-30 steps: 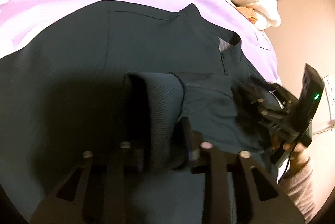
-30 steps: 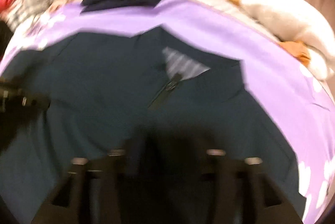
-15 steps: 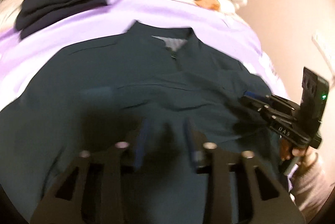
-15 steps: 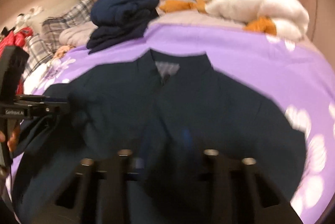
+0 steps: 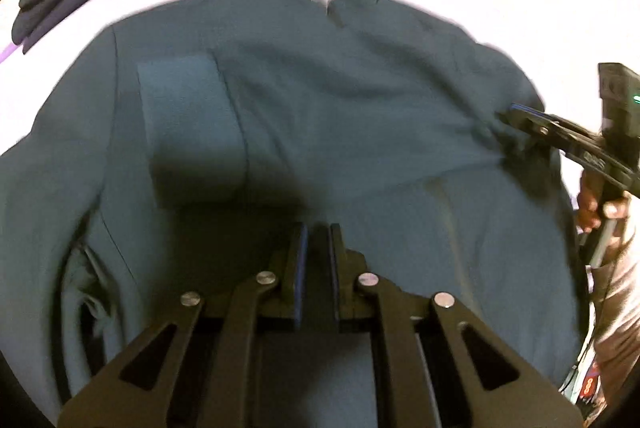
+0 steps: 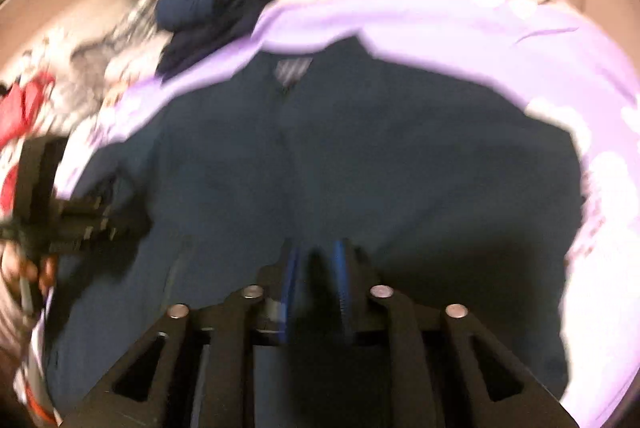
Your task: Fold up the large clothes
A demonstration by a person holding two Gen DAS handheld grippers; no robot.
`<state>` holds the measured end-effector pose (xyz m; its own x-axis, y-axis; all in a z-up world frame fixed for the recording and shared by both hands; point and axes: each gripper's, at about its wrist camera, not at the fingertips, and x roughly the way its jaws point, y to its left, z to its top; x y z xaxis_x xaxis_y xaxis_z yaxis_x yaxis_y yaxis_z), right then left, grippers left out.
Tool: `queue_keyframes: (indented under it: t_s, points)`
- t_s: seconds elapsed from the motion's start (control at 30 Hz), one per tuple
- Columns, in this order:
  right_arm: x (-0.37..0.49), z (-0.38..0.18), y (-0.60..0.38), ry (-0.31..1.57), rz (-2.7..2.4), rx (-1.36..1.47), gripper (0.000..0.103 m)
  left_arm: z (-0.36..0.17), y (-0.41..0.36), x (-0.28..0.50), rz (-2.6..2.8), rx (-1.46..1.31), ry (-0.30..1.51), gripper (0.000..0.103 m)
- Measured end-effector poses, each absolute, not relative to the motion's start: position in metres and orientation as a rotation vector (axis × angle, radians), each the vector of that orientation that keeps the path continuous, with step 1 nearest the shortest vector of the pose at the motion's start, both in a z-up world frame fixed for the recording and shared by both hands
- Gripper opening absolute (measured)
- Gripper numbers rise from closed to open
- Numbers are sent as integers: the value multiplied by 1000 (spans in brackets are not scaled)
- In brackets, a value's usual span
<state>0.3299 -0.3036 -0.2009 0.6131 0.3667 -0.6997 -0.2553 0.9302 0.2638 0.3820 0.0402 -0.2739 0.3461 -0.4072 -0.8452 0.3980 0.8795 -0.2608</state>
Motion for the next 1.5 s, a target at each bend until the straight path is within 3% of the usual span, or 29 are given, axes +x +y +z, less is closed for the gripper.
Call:
queue_keyframes:
  t_s: [0.07,0.17,0.27,0.37,0.43,0.5,0.53,0.6,0.67,0.73,0.8,0.83,0.97,1.03,1.07,1.1,1.2,1.3,1.5]
  points:
    - [350,-201,-316,837,314,195,35,-258,40,389,-541,-60,1041,12]
    - [384,-220,-330,914,111,117,35,-257,37,406,-498,-78,1020,26]
    - [404,-232,-352,937,42,149,30,-274,40,415,-453,-82,1071,25]
    - [407,-222,-362,891,-86,102,30,-286,44,420,-421,-110,1104,14]
    - [399,-213,-366,875,-75,158,31,-278,45,422,-416,-141,1099,14]
    - [372,-195,-356,800,17,150,32,-269,45,413,-432,-132,1067,21]
    - [363,-191,-351,779,47,143,33,-267,46,410,-433,-107,1053,23]
    - [344,-190,-338,768,130,122,53,-272,44,405,-429,-82,1071,23]
    - [332,-208,-326,833,169,51,59,-271,52,399,-427,-159,1088,23]
    - [333,-234,-320,937,116,-51,59,-265,67,385,-447,-279,1102,30]
    - [322,-226,-318,903,79,-54,58,-258,84,364,-453,-387,1090,63]
    - [317,-217,-319,894,70,-29,58,-252,96,348,-435,-423,1069,70]
    - [256,-171,-311,746,175,120,64,-214,139,272,-350,-472,926,74]
    - [226,-158,-301,701,214,126,65,-192,159,226,-308,-469,824,84]
    - [203,-150,-293,668,252,113,66,-178,170,199,-277,-459,759,98]
    - [186,-145,-286,643,274,103,69,-167,181,175,-249,-453,698,103]
    - [139,-142,-271,584,319,57,75,-138,206,110,-191,-436,548,103]
    - [99,-146,-256,550,390,69,76,-129,230,69,-178,-495,513,103]
    - [74,-167,-227,613,483,66,77,-179,304,22,-124,-913,494,103]
